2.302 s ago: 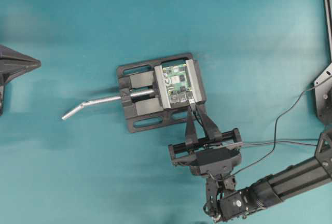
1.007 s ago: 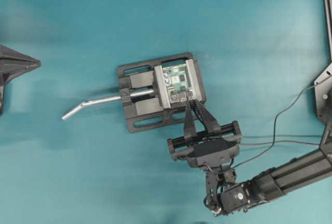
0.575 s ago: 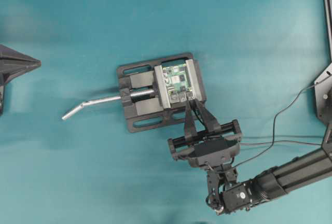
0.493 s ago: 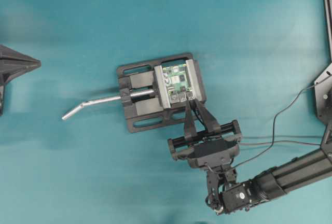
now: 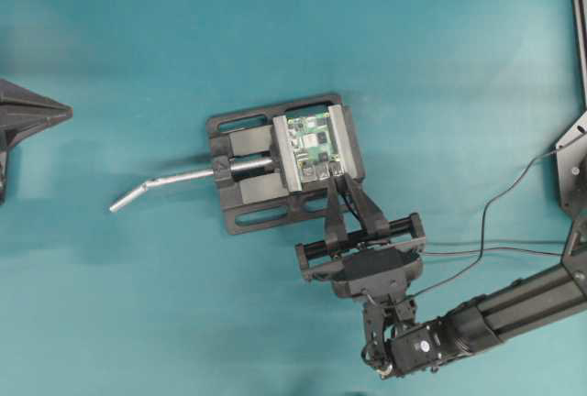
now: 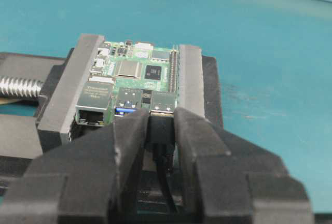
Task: Insert the USB into the fixed PCB.
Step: 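Push the USB plug forward into the port with the right gripper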
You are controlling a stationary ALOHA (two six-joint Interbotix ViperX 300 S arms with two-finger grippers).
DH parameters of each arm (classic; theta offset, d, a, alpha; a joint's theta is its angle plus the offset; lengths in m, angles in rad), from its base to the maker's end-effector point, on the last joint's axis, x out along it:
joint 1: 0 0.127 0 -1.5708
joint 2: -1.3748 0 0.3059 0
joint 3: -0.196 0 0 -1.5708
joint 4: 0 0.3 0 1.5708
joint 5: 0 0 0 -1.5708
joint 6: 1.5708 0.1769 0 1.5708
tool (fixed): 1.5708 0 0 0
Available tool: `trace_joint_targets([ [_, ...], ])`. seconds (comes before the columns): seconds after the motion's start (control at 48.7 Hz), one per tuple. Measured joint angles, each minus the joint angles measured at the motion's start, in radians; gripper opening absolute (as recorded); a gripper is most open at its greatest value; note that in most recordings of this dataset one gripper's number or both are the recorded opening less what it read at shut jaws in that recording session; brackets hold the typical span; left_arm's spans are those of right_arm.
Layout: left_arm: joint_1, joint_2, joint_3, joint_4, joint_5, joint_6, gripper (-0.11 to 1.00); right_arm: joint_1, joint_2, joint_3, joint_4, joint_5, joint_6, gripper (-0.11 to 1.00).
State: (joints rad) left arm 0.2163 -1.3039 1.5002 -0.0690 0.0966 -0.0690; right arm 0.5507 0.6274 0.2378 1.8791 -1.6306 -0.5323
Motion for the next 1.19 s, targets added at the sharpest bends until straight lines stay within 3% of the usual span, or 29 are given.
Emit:
trace_joint_targets([
  [0.699,0.0,-0.002,0.0,0.0,0.0,-0.002,0.03,-0.006,0.0,-0.011,0.015,0.002,0.008,0.21],
  [0.945,0.0,0.0,0.0,0.0,0.0,0.0,0.03,-0.005,0.0,-0.011,0.026,0.006,0.006,0.36],
  [1.192,0.002,-0.002,0.0,0.0,0.0,-0.002,0.03,0.006,0.0,-0.011,0.029,0.005,0.006,0.37],
])
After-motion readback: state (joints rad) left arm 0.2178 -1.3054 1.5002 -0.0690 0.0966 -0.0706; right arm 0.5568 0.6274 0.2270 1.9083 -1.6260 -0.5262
